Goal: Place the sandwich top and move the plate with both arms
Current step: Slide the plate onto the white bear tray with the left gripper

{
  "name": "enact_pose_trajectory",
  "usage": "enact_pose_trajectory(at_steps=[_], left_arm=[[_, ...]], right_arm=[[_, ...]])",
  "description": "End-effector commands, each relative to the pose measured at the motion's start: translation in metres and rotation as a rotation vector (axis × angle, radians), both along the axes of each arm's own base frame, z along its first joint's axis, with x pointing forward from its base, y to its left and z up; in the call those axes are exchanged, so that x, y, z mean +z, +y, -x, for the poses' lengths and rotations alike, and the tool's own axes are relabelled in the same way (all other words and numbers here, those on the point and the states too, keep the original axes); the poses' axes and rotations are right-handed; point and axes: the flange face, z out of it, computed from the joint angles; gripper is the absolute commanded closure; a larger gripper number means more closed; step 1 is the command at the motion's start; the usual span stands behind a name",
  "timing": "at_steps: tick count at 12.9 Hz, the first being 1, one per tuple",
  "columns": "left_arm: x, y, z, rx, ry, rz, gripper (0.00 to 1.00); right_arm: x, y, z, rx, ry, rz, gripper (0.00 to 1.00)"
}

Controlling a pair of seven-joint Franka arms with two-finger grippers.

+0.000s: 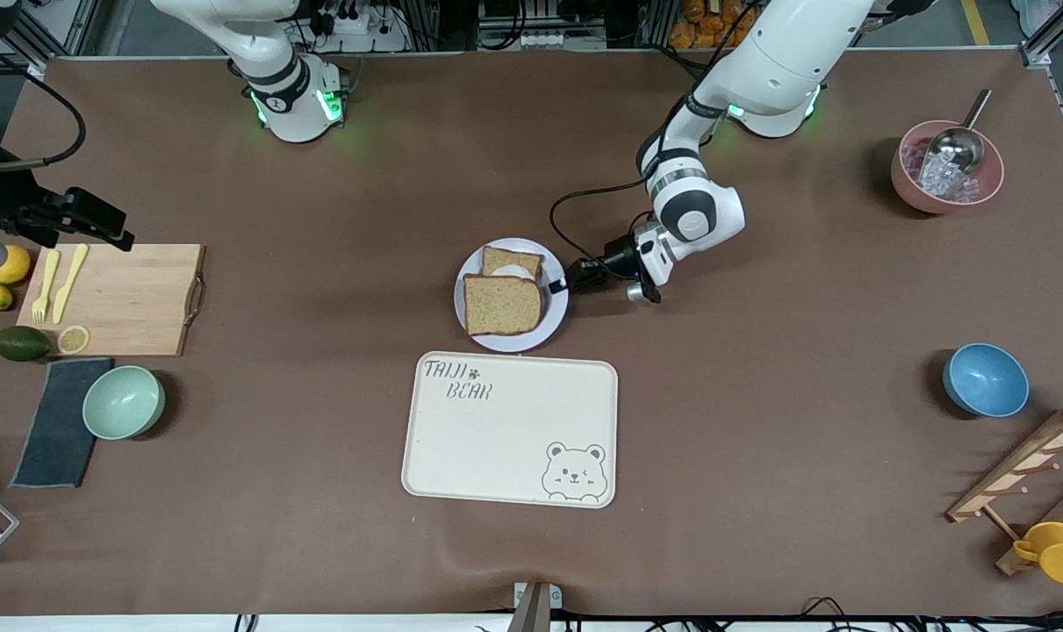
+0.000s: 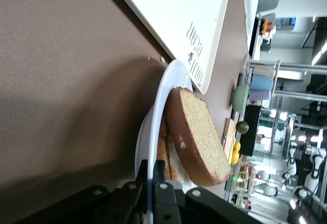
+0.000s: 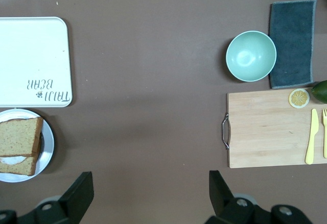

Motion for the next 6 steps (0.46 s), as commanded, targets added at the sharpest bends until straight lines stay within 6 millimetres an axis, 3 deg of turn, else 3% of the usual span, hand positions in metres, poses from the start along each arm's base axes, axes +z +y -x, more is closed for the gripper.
enact_pose_trajectory(at_steps=[1,6], left_arm=[[0.016,0.001,-0.005,0.050,-0.022,0.009,1.00],[0.042,-0.003,-0.006,0.095,-0.039,0.051,1.00]], right_arm=[[0.003,0.001,0.006,-0.008,-0.004,0.018,0.00],[0.001,0.003,0.005,-0.018,-0.002,0.019,0.00]])
